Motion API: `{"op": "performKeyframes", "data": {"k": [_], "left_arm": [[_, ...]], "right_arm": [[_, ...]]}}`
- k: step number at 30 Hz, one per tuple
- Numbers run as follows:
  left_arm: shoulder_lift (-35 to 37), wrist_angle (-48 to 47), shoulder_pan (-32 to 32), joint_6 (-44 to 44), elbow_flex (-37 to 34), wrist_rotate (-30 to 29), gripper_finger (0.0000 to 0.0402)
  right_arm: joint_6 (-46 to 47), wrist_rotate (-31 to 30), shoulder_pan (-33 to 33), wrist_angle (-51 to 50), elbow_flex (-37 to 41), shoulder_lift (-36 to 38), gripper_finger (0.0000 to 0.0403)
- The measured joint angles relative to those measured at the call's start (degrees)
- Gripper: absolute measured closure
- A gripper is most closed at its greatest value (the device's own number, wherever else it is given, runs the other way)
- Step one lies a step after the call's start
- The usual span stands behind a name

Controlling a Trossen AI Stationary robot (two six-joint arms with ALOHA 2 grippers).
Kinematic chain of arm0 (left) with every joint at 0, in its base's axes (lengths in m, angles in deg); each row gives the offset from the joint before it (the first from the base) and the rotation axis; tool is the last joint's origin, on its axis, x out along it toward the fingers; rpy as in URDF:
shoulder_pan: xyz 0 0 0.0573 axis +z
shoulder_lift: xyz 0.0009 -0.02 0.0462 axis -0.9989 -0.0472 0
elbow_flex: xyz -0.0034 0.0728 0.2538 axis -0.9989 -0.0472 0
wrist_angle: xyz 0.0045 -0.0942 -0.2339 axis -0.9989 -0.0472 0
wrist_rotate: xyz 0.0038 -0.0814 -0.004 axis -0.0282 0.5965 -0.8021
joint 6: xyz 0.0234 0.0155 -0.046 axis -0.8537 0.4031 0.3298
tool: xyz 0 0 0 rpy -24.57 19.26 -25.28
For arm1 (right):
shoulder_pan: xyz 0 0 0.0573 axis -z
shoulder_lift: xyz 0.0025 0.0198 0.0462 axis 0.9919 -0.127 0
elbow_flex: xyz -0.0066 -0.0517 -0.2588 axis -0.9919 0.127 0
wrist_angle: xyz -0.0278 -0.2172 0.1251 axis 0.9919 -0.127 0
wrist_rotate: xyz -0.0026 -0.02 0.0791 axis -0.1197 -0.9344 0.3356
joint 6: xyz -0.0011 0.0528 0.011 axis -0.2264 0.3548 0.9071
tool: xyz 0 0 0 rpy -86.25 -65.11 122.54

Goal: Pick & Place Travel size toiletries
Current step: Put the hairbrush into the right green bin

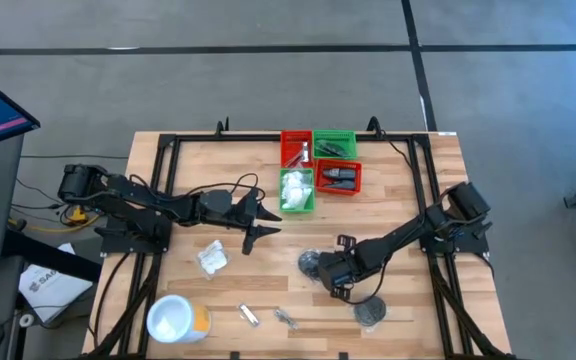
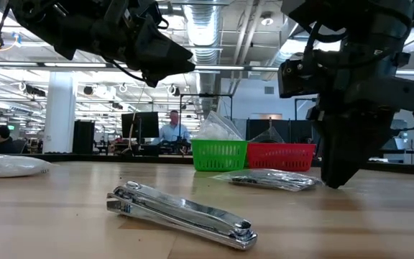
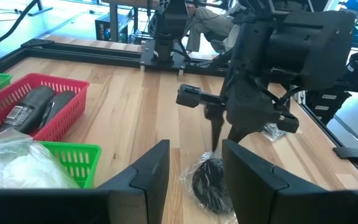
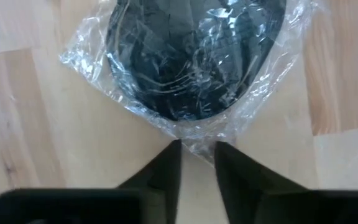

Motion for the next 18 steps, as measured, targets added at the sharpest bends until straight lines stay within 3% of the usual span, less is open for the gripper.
{"op": "performKeyframes", "data": {"k": [4, 18], "left_arm": [[0.0, 0.0, 0.0, 0.0, 0.0, 0.0, 0.0264], [0.0, -0.1, 0.0, 0.0, 0.0, 0.0, 0.0264]], "right_arm": [[-0.3, -0.8, -0.2, 0.0, 0.0, -0.1, 0.0392], [4.5, -6.1, -2.1, -4.6, -1.9, 3.3, 0.0402]]}}
